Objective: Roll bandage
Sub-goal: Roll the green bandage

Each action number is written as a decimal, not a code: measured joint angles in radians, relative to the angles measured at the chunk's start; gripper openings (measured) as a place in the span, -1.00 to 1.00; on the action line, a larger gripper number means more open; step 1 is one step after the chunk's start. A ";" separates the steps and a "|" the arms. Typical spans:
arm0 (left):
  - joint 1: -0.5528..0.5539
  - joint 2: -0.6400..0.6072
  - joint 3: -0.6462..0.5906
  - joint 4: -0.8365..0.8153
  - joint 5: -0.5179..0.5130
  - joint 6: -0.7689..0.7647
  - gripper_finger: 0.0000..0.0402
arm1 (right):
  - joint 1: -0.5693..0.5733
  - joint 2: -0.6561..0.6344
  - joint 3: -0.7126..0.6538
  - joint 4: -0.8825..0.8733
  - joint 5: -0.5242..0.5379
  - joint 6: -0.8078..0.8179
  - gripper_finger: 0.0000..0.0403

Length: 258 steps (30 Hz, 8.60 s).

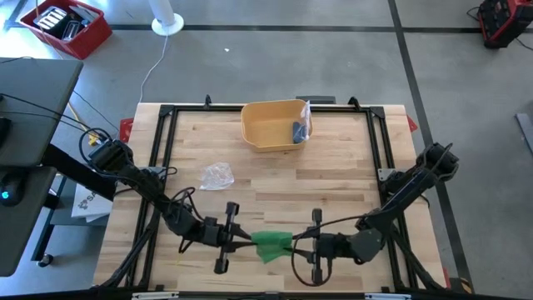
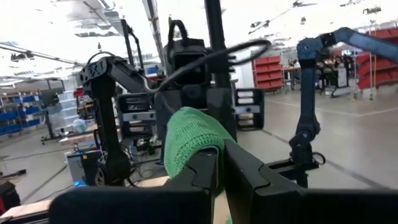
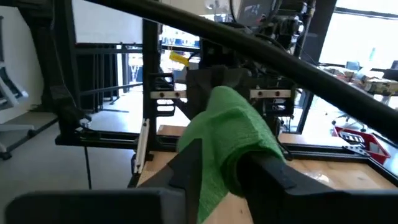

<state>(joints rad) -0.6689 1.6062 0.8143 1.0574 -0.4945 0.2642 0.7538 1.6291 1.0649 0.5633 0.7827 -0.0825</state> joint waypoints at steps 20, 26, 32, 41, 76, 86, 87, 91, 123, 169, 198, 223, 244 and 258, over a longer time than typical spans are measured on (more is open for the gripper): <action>0.060 -0.002 0.000 -0.121 -0.048 -0.486 -0.23 | -0.029 -0.021 0.000 -0.035 0.062 0.351 -0.96; 0.059 -0.006 0.001 -0.149 -0.039 -0.399 -0.87 | -0.023 -0.021 0.000 -0.067 0.028 0.247 -0.82; 0.062 -0.037 -0.001 -0.176 0.028 -0.485 -0.96 | -0.031 -0.023 0.003 -0.133 -0.059 0.072 -0.44; 0.103 -0.047 -0.002 -0.190 0.139 -0.805 -0.95 | -0.031 -0.023 0.003 -0.188 0.030 -0.291 -0.81; -0.024 0.016 0.267 -0.425 -0.168 -0.449 -0.97 | -0.007 -0.083 0.000 -0.175 -0.080 -0.155 -0.37; -0.008 -0.029 0.267 -0.522 -0.090 -0.436 -0.50 | 0.000 -0.083 0.001 -0.186 0.012 0.125 -0.93; -0.008 -0.028 0.267 -0.527 -0.090 -0.394 -0.44 | 0.000 -0.089 0.001 -0.189 0.010 0.181 -0.95; -0.009 0.004 0.272 -0.534 -0.103 -0.199 -0.35 | 0.001 -0.117 -0.001 -0.201 -0.058 0.370 -0.96; 0.025 -0.034 0.279 -0.695 0.037 -0.574 -0.59 | 0.005 -0.091 0.002 -0.321 0.045 0.099 -0.90; -0.039 -0.095 0.280 -0.910 -0.174 -0.394 -0.96 | -0.013 -0.070 0.000 -0.579 -0.151 0.406 -0.28; 0.311 0.281 -0.053 -0.236 0.390 -1.180 -0.95 | 0.058 0.117 0.002 -0.596 -0.231 0.129 -0.09; 0.401 0.281 -0.053 -0.454 0.328 -1.085 -0.95 | -0.320 0.314 0.001 -0.682 -0.529 0.056 -0.43; 0.295 0.283 -0.053 -0.539 0.355 -0.640 -0.41 | -0.195 0.104 0.000 -0.664 -0.441 0.459 -1.00; 0.262 0.283 -0.053 -0.556 0.297 -0.566 -0.30 | -0.273 -0.045 0.000 -0.678 -0.261 0.529 -1.00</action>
<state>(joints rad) -0.4072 1.8893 0.7609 0.5014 -0.1970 -0.3019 0.4813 1.5836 1.0645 -0.1148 0.5214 0.4468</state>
